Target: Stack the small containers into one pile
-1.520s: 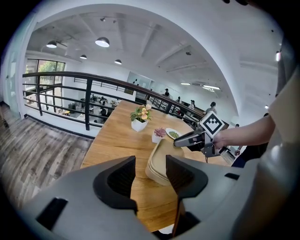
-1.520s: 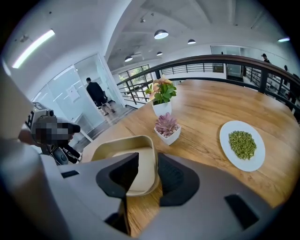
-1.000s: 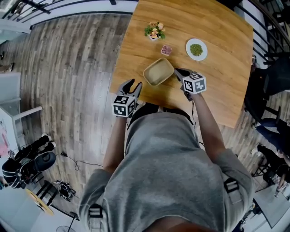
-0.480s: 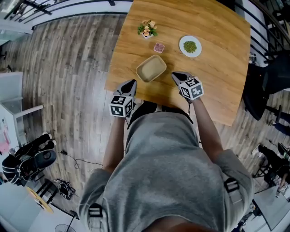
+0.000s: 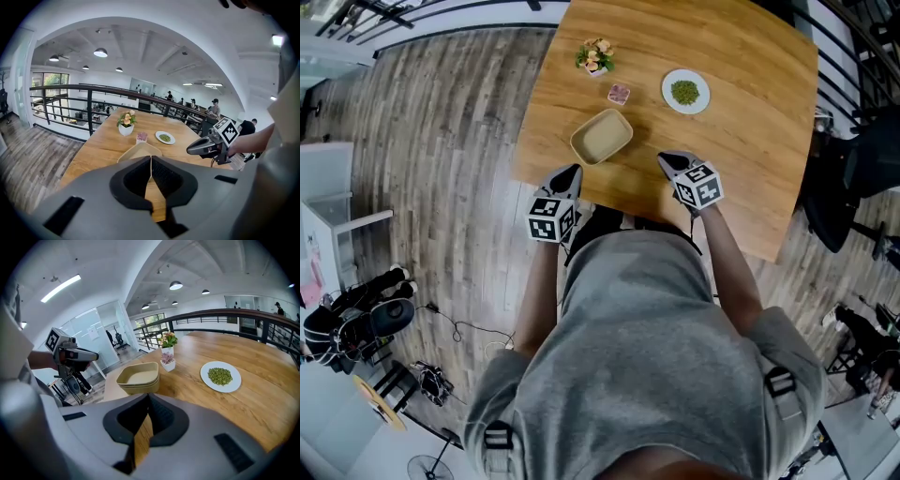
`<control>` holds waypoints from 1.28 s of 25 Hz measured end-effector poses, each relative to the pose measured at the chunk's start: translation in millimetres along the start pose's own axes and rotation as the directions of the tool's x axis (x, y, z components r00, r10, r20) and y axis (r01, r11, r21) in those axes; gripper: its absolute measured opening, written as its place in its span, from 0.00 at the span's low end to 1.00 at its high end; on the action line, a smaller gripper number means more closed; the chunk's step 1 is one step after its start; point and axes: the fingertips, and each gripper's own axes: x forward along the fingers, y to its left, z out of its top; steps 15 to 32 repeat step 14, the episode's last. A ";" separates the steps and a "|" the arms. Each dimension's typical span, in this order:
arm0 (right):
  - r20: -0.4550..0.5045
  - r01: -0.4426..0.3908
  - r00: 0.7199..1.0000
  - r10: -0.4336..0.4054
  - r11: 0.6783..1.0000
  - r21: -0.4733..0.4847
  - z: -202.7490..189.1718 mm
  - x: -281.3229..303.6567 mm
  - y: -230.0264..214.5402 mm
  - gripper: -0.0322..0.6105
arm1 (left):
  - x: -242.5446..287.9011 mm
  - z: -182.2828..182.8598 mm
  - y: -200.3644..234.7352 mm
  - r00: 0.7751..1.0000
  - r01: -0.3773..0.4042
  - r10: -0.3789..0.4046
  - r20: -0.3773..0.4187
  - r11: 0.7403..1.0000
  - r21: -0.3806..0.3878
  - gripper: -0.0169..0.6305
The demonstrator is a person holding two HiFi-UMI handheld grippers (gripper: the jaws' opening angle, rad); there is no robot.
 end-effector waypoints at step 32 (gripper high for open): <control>-0.017 -0.052 0.999 0.052 0.998 -0.032 -36.6 -26.4 0.2 0.06 | -12.2 -29.0 -45.6 0.997 -0.072 0.072 0.015 0.997 -0.027 0.07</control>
